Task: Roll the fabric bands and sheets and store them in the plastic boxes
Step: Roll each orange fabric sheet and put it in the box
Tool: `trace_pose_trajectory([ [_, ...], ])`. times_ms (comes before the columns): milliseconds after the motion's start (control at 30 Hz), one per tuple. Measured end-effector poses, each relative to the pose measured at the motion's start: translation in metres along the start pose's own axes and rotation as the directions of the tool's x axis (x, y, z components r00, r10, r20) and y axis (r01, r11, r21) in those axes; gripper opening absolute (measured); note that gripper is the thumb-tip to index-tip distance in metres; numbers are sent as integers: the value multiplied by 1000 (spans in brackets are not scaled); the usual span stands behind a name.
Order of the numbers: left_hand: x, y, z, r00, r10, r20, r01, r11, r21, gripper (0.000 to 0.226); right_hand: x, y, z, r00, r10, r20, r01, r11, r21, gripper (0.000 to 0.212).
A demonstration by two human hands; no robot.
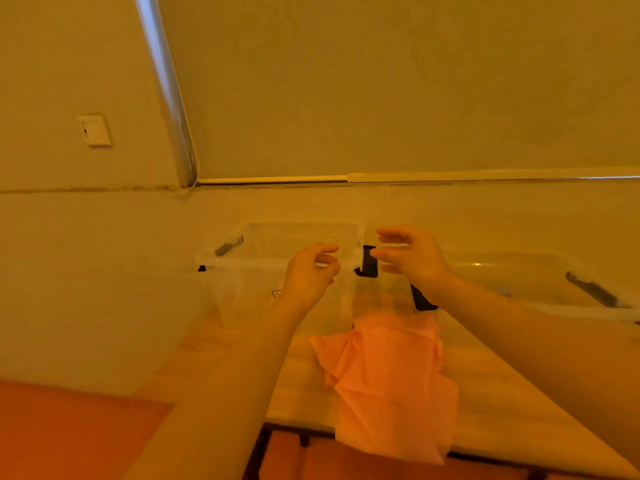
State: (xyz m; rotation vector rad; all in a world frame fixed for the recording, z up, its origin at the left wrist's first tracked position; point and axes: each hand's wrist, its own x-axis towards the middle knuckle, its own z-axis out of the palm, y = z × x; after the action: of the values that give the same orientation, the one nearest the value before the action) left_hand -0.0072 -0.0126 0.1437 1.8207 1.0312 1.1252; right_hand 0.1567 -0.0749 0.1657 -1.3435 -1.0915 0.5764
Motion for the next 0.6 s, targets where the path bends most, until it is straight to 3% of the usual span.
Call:
trace_pose_trajectory([
  [267,-74,-52,49,986,-35,161,10,988,157,35,-93,97,-54,993,118,-25,-120,986,-119,46],
  [600,-87,-106,64,934,-149,325,68,966,248,52,-101,166,-55,974,220,-55,-224,970,-91,38],
])
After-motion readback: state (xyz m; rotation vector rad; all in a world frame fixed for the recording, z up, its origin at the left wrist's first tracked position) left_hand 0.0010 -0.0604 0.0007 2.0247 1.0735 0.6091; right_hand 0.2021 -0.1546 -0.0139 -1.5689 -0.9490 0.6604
